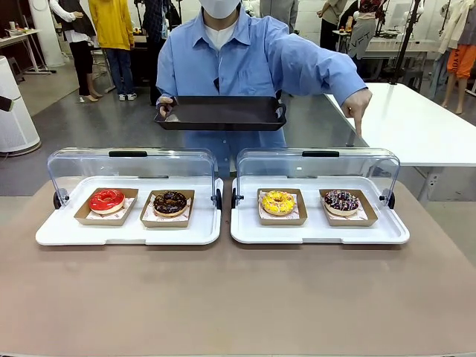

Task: Provide the desired donut to the person.
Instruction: Pick up and lift the Paper togo box containing the Donut pointed at by the person.

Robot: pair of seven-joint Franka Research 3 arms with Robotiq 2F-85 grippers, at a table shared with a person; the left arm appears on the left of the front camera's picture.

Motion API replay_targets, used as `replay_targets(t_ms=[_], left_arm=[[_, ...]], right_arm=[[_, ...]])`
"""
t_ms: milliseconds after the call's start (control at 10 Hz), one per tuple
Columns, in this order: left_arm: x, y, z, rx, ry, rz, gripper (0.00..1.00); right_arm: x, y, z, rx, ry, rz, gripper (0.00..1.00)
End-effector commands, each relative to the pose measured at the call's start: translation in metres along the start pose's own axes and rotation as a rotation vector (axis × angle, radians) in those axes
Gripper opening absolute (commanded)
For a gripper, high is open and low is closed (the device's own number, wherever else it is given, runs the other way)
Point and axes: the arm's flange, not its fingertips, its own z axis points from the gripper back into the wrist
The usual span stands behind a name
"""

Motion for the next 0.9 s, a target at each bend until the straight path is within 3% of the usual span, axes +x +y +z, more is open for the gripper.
replay_targets(t_ms=[0,200,400,500,800], left_arm=[[0.001,0.0,0.0,-0.001,-0.004,-0.002,1.0],[0.001,0.0,0.0,-0.001,-0.004,-0.002,1.0],[0.001,0.0,0.0,-0.001,-0.004,-0.002,1.0],[0.001,0.0,0.0,-0.001,-0.004,-0.002,1.0],[0.001,0.0,0.0,-0.001,-0.004,-0.002,1.0]], right_arm=[[0.0,0.0,0.0,0.0,0.0,0.0,1.0],[0.02,-0.012,-0.036,0.005,0.42,0.033,1.0],[0.027,-0.021,-0.083,0.071,0.645,0.037,1.0],[0.027,-0.025,-0.113,0.056,0.709,0.057,1.0],[0.022,-0.04,-0.178,0.001,0.695,0.155,1.0]])
